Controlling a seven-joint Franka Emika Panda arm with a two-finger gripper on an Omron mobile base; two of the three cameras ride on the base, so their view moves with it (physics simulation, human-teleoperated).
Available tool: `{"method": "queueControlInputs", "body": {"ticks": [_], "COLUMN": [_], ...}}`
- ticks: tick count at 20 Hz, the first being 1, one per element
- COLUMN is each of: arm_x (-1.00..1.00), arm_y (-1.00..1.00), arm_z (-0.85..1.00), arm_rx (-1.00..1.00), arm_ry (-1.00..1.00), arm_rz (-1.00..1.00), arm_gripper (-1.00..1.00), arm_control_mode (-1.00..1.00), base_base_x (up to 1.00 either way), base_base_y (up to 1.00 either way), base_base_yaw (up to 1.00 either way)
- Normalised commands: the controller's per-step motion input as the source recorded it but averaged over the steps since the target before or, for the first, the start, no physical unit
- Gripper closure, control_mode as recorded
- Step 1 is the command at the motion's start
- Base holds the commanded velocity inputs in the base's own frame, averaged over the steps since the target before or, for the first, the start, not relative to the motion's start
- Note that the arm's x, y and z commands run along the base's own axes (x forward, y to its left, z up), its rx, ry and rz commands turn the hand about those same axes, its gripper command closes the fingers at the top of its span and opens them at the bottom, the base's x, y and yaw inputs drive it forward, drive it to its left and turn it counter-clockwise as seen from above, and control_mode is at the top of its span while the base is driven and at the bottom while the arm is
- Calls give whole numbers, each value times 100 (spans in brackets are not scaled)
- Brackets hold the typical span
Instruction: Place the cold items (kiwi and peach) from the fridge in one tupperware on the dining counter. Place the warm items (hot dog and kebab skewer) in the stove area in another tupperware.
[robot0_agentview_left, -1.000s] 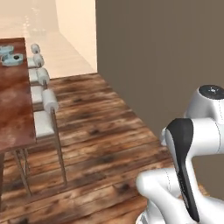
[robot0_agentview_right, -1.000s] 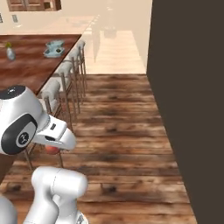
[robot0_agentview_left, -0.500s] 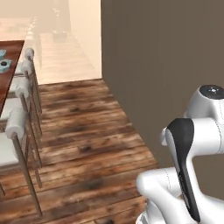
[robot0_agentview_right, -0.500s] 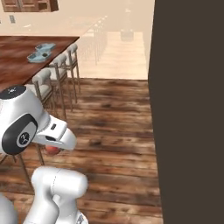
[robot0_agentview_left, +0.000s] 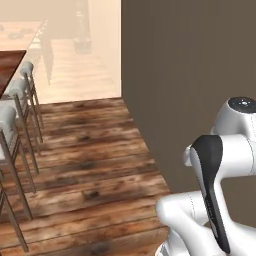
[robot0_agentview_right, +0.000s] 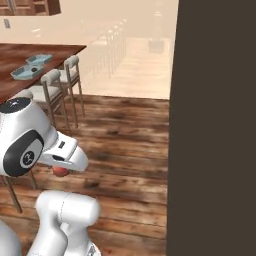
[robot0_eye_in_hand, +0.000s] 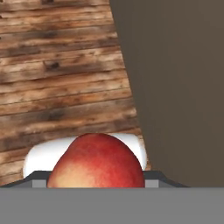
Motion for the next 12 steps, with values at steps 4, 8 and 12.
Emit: {"method": "queueControlInputs", "body": {"ticks": [4,8,12], "arm_x": [0,0,0], "arm_y": [0,0,0], "arm_z": [0,0,0], "arm_rx": [0,0,0], "arm_ry": [0,0,0], "arm_rz": [0,0,0], "arm_gripper": [100,100,100], "arm_control_mode": [100,100,100], "base_base_x": [100,100,100], "base_base_y": [-28,-18,-5], "base_base_yaw": [17,22,28]}}
